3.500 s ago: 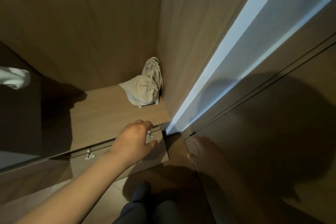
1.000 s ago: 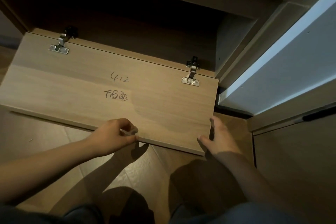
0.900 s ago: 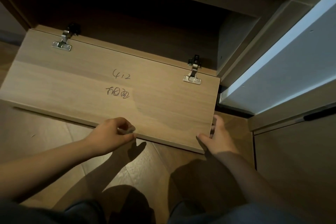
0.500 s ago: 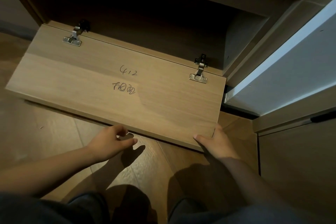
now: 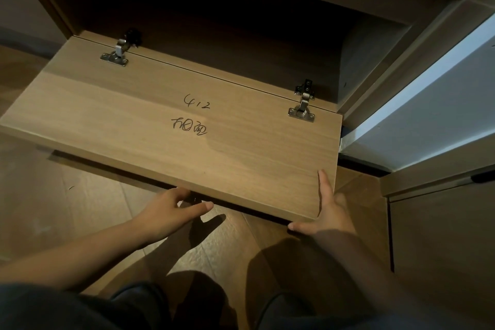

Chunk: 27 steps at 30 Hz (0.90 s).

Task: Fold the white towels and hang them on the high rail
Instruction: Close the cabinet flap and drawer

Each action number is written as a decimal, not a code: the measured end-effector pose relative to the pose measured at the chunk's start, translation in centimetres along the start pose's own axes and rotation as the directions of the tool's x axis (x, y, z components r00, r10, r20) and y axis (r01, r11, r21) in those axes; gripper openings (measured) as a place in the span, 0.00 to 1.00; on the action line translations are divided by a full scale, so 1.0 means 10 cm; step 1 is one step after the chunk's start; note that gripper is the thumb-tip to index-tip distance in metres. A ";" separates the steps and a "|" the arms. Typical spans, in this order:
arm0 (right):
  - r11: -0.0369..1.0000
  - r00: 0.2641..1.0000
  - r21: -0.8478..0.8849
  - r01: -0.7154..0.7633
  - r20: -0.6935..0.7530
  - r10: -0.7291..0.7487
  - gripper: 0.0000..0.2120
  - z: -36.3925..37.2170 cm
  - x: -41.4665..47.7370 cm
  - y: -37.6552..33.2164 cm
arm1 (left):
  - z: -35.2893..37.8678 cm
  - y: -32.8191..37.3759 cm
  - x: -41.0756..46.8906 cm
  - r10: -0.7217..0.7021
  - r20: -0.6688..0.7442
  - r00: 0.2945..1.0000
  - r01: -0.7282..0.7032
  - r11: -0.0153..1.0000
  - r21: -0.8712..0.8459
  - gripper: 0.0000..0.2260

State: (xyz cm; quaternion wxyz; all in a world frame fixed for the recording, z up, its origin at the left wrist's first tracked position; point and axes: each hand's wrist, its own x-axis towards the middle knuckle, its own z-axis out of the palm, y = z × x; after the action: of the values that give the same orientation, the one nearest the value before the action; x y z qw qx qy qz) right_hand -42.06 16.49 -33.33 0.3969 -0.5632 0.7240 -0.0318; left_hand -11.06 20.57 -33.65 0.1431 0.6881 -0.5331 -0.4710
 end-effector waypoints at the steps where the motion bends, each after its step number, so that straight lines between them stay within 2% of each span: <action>1: 1.000 1.000 -0.012 0.013 -0.020 -0.014 0.64 0.00 -0.01 0.00 | -0.01 -0.01 -0.01 0.011 0.004 1.000 -0.011 1.000 -0.009 0.25; 6: 0.995 0.996 -0.091 0.051 -0.065 -0.057 0.59 -0.06 -0.07 0.03 | -0.09 -0.04 -0.09 0.040 0.008 0.999 -0.040 0.998 0.055 0.34; 9: 0.962 0.988 -0.257 0.088 -0.097 -0.116 0.56 -0.15 -0.11 0.09 | -0.18 -0.04 -0.15 0.139 0.015 0.990 -0.140 0.982 0.130 0.31; 12: 0.805 0.930 -0.544 0.235 -0.116 -0.349 0.50 -0.25 -0.10 0.14 | -0.26 -0.03 -0.18 0.208 0.020 0.978 -0.208 0.955 0.210 0.32; 14: 0.704 0.895 -0.623 0.340 -0.015 -0.445 0.44 -0.29 -0.09 0.11 | -0.34 0.02 -0.18 0.180 0.017 0.984 -0.178 0.947 0.267 0.35; 15: 0.674 0.892 -0.639 0.369 0.039 -0.451 0.42 -0.30 -0.09 0.09 | -0.40 0.06 -0.16 0.181 0.016 0.983 -0.177 0.933 0.313 0.33; 18: 0.640 0.889 -0.661 0.392 0.093 -0.448 0.38 -0.33 -0.11 0.06 | -0.56 0.25 -0.10 0.292 0.048 0.955 -0.269 0.791 0.550 0.18; 20: 0.641 0.878 -0.653 0.404 0.080 -0.472 0.37 -0.35 -0.13 0.04 | -0.60 0.36 -0.08 0.443 0.083 0.893 -0.384 0.651 0.655 0.15; 23: 0.635 0.852 -0.632 0.445 0.081 -0.517 0.36 -0.39 -0.16 0.01 | -0.54 0.42 -0.02 0.608 0.117 0.786 -0.491 0.497 0.715 0.27; 25: 0.631 0.830 -0.616 0.472 0.069 -0.553 0.36 -0.41 -0.18 -0.01 | -0.52 0.44 0.08 0.593 0.158 0.789 -0.488 0.449 0.748 0.36; 27: 0.623 0.809 -0.611 0.488 0.047 -0.586 0.34 -0.42 -0.20 -0.03 | -0.56 0.47 0.20 0.552 0.187 0.812 -0.486 0.465 0.740 0.37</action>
State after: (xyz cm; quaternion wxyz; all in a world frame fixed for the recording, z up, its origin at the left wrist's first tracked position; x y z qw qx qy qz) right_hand -44.31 16.38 -29.20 0.1130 -0.8444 0.5224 0.0360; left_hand -9.43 15.24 -28.48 -0.0017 0.5048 -0.8563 -0.1089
